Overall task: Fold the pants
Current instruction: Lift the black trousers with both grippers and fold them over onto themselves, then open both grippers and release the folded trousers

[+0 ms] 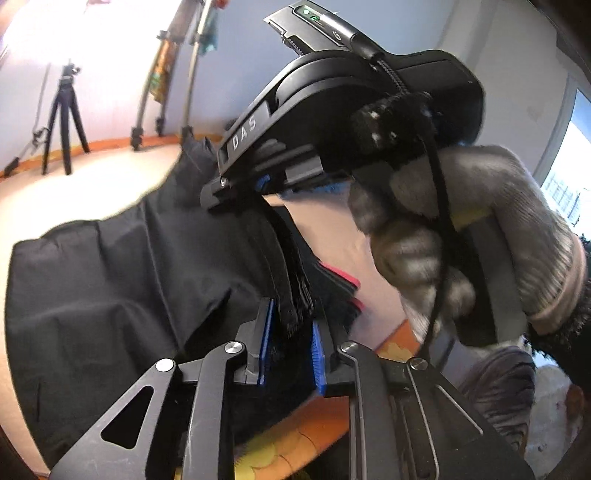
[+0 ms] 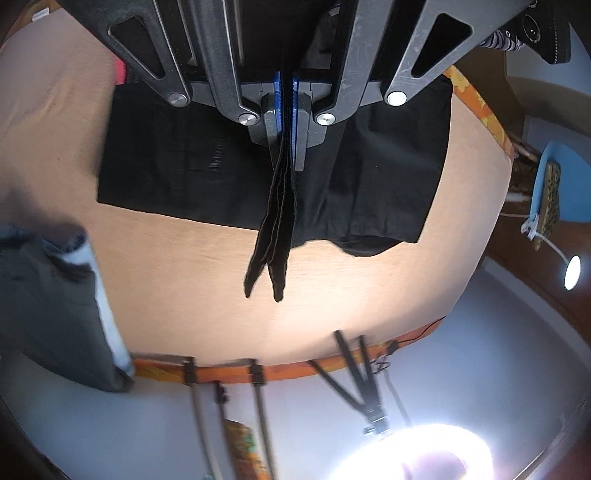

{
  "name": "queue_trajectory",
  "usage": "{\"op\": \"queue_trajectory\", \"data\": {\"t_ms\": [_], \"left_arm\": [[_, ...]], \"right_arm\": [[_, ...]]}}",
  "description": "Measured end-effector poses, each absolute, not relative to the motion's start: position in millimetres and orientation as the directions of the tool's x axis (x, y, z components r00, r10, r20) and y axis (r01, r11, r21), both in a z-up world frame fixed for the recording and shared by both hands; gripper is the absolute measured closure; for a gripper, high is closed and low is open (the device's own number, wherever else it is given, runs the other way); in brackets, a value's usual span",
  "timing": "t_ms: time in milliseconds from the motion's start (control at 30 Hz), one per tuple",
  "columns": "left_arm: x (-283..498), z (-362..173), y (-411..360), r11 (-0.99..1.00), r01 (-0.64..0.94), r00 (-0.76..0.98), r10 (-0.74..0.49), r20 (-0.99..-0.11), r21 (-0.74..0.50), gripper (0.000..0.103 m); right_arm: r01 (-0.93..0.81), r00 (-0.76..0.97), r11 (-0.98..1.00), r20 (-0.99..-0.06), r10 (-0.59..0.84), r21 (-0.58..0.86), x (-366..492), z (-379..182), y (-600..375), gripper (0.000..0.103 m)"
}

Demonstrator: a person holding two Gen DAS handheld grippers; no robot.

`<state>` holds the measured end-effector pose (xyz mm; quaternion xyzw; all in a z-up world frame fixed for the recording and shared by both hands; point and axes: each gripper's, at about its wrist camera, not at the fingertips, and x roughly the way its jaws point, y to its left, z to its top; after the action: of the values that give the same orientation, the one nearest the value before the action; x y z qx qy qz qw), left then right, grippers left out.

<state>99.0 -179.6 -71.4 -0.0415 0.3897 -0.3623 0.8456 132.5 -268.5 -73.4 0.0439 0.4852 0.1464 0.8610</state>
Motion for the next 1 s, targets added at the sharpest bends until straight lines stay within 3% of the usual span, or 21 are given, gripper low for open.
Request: {"op": "queue_trajectory", "data": {"t_ms": [133, 267, 433, 600, 900, 1000], "left_arm": [[103, -69, -168, 0.722, 0.588, 0.401, -0.652, -0.644, -0.365, 0.069], [96, -61, -137, 0.746, 0.557, 0.444, -0.639, -0.629, -0.365, 0.068], [122, -75, -80, 0.880, 0.411, 0.569, -0.452, -0.687, -0.239, 0.068], [140, -102, -42, 0.924, 0.289, 0.565, -0.377, -0.735, -0.252, 0.068], [137, -125, -65, 0.933, 0.337, 0.516, -0.293, -0.805, -0.123, 0.068], [130, -124, -64, 0.935, 0.332, 0.513, -0.287, -0.809, -0.121, 0.068]], "right_arm": [[-0.191, 0.487, 0.955, -0.822, 0.294, 0.229, 134, -79, -283, 0.102], [-0.186, 0.487, 0.952, -0.819, 0.304, 0.243, 133, -87, -298, 0.102], [-0.153, 0.473, 0.945, -0.818, 0.326, 0.288, 135, -106, -317, 0.102], [-0.139, 0.473, 0.939, -0.812, 0.343, 0.315, 132, -114, -330, 0.102], [-0.096, 0.475, 0.953, -0.828, 0.298, 0.287, 136, -130, -347, 0.102], [-0.089, 0.468, 0.947, -0.826, 0.314, 0.309, 135, -131, -354, 0.094]]}}
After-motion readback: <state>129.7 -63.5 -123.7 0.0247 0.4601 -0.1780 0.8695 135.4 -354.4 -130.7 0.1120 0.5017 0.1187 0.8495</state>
